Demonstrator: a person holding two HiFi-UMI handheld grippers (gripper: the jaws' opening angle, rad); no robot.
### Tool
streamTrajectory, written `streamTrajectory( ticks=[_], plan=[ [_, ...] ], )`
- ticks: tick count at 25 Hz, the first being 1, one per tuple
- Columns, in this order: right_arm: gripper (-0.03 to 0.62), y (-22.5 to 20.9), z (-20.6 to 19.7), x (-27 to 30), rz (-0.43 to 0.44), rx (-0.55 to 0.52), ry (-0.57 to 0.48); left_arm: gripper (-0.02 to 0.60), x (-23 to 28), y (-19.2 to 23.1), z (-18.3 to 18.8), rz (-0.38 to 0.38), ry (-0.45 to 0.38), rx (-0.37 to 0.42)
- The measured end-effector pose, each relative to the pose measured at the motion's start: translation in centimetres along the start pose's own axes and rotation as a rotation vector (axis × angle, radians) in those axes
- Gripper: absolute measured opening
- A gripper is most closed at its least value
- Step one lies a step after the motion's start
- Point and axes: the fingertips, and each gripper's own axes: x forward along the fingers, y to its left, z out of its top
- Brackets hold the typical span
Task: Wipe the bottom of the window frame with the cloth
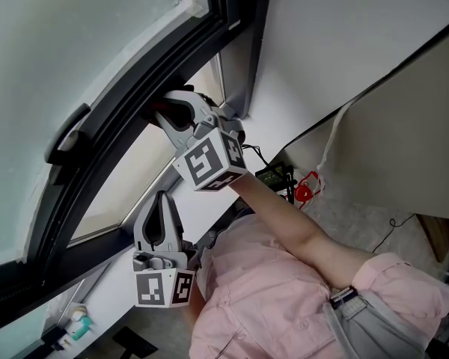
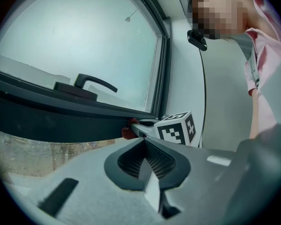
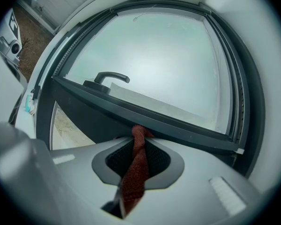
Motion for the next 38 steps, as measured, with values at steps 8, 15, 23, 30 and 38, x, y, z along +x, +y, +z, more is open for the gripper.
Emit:
streamTrajectory(
  ticks=[8, 15, 23, 30, 38],
  plan=[
    [0.058, -1.0, -0.5, -0.1, -0.042, -0.01, 0.029, -0.003, -0.2, 0.3, 0.0, 0.003, 0.0, -0.006],
    [0.058, -2.5, -1.0, -0.3, -0.075, 0.027, 0.033, -0.003, -0.2, 0.3, 0.1, -0.003, 0.0, -0.004],
    [0.058, -2.3, -1.0, -0.5, -0.062, 0.043, 0.03, -0.003, -0.7, 0.1, 0.3, 0.011, -0.001, -0.004],
    [0.059, -3.0, -0.8, -0.2, -0.052, 0.025, 0.038, -0.003, -1.1, -0.4, 0.6, 0.01, -0.015, -0.015],
    [0.06, -2.7, -0.9, -0.1, -0.046, 0.008, 0.05, -0.003, -3.9, -0.7, -1.4, 0.025, -0.007, -0.063]
  ],
)
